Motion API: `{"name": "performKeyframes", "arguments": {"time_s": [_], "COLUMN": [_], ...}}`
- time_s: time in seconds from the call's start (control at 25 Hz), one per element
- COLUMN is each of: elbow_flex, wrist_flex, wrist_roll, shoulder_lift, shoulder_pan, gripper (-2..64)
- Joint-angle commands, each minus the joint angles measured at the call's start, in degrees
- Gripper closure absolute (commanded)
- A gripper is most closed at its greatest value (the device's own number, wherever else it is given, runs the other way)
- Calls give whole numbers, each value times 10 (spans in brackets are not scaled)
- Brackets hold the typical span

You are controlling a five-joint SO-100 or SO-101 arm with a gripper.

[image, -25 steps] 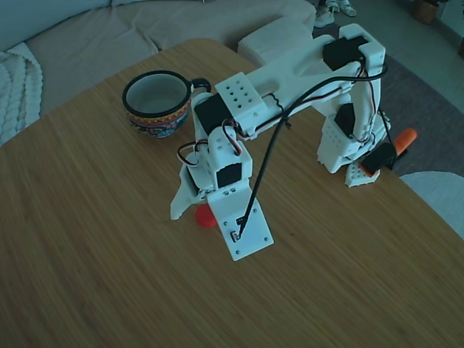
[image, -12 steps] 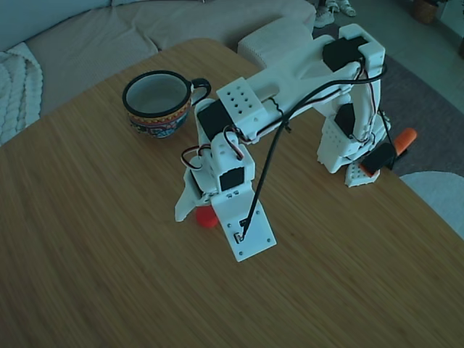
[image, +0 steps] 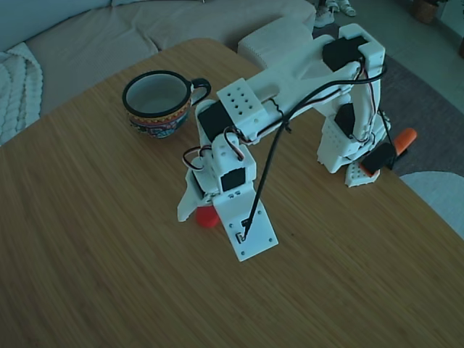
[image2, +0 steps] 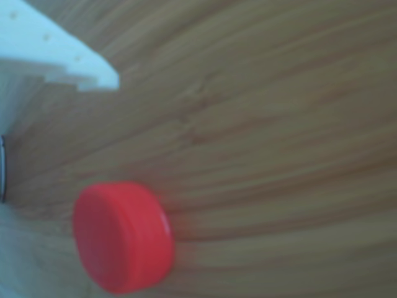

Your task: Grasp a red cap and put it in the cup.

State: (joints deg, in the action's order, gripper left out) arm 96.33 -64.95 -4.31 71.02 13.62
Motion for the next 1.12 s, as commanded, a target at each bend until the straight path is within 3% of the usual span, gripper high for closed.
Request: {"name": "performKeyframes", "arguments": {"time_s": [0.0, 0.6, 0.8, 1.08], "elbow_flex": [-3, -2, -3, -4], "wrist_flex": [4, 3, 3, 3], "wrist_roll": [2, 2, 2, 2], "shoulder_lift": [10, 10, 10, 10], "shoulder_pan": [-9, -26, -25, -25], "gripper": [110, 111, 203, 206]}}
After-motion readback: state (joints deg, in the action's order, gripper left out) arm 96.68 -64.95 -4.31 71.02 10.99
